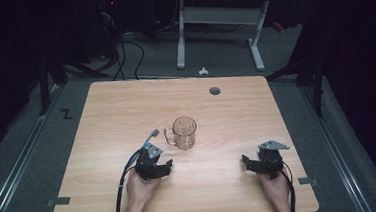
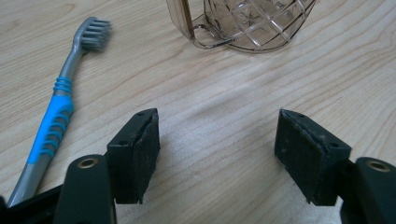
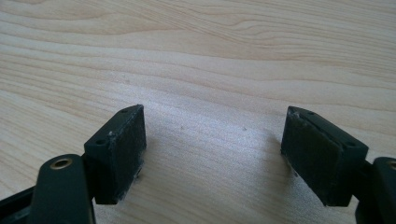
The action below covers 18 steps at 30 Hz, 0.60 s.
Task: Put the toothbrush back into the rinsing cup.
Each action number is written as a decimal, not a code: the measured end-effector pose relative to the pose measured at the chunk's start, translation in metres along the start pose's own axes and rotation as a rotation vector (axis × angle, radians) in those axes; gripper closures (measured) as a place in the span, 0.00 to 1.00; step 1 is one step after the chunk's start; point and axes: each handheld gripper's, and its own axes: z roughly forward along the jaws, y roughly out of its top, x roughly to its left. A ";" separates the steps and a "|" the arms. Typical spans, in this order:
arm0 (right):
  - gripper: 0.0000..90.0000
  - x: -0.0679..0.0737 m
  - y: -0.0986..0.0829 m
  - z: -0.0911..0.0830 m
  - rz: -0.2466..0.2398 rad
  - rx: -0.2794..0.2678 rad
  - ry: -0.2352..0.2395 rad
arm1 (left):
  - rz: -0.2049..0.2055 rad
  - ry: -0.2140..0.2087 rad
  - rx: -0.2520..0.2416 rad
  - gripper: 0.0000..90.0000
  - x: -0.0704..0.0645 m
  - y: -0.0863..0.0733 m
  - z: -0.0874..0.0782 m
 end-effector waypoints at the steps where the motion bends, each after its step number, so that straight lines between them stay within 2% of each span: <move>1: 0.25 0.000 0.000 0.000 0.001 0.000 0.000 | 0.000 -0.001 0.002 0.35 0.000 0.000 0.000; 6: 0.25 0.000 0.000 0.000 0.001 0.000 0.000 | 0.008 -0.002 -0.003 0.35 -0.001 0.000 -0.004; 10: 0.25 0.000 0.000 0.000 0.001 0.000 0.000 | 0.001 -0.019 -0.018 0.36 -0.002 0.000 -0.010; 18: 0.25 0.000 0.000 0.000 0.001 0.000 0.000 | 0.017 -0.056 0.009 0.36 -0.003 -0.002 -0.016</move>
